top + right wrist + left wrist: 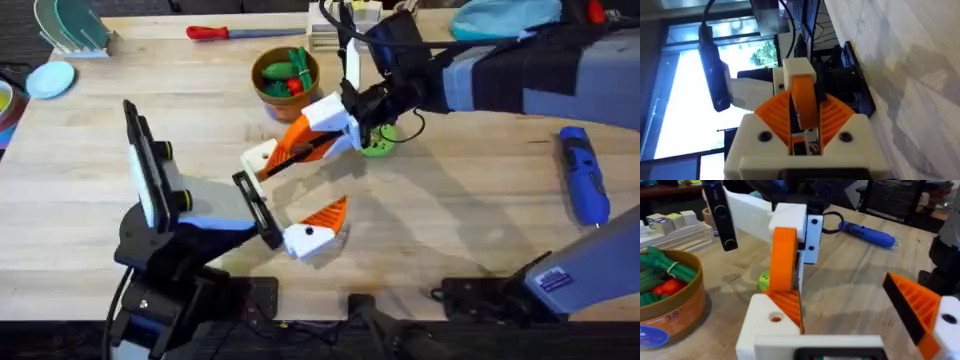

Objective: Pick up the gripper from the table and insert it into the empty holder that is missing its gripper. Then pick up a screw, insert it into the mounting hole, and use the screwdriver to tighten it. Finally, clean up the table by picking up the vegetable and placing it into the bucket.

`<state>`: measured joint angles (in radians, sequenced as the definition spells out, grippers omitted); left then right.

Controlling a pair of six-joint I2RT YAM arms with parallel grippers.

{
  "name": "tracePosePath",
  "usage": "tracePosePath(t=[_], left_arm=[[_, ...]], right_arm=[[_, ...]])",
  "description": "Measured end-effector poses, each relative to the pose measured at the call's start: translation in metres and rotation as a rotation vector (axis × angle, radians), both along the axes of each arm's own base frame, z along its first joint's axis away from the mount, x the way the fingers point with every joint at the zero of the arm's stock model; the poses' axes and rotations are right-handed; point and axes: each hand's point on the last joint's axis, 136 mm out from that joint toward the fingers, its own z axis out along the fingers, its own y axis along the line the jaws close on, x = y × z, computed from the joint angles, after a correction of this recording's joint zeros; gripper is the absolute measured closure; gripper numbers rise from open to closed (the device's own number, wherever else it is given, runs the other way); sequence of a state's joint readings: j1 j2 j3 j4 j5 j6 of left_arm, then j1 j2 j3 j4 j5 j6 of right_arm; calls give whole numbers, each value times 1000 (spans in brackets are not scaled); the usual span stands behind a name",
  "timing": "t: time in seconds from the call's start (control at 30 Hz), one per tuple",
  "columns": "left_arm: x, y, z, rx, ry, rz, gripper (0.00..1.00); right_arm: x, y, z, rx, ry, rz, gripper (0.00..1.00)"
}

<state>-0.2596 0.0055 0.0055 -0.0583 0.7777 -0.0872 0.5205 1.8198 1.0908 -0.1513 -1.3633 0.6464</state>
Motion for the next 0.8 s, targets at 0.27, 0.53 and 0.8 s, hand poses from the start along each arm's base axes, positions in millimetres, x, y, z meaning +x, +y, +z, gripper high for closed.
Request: tracePosePath(t=[0.27,0.53,0.8], left_arm=[[-2,-1,0,-1,2,-17,9],[-2,-1,0,0,1,-17,9],[-2,-1,0,0,2,-16,8]], right_arm=[[2,-3,4,23,-1,3,455],[2,-4,4,29,-6,5,251],[2,-5,4,36,-22,5,229]])
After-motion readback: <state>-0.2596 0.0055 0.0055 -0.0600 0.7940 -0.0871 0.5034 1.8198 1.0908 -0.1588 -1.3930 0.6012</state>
